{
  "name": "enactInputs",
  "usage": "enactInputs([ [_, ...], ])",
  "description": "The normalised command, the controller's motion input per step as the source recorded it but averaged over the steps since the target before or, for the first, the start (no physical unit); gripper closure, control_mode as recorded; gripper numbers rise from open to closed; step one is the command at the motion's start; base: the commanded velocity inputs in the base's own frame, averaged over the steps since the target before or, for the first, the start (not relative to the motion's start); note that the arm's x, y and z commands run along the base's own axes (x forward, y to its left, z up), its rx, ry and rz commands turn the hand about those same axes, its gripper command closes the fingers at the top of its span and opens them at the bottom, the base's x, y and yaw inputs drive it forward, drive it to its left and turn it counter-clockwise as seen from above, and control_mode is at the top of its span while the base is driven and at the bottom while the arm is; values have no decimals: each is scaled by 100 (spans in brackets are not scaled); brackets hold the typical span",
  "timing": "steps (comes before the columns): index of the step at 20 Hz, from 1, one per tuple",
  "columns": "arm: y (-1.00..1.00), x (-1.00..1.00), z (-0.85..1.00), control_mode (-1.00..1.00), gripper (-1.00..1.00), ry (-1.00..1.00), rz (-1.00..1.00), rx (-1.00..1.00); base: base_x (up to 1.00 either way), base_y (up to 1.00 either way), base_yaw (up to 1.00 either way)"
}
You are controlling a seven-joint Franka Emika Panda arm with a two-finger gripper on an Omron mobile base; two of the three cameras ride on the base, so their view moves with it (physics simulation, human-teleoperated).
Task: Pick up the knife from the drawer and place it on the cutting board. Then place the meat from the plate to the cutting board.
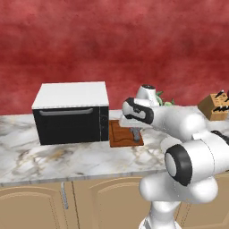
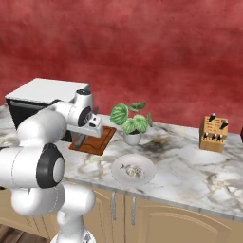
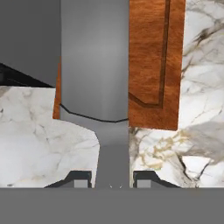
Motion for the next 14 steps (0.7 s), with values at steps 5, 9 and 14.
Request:
enactInputs([
  [5, 4, 38, -34, -100, 100, 8, 1, -3, 0, 0, 0],
  [9, 3, 39, -31, -100, 100, 8, 1, -1, 0, 0, 0],
  [14, 3, 36, -23, -100, 100, 8, 1, 0, 0, 0, 0],
])
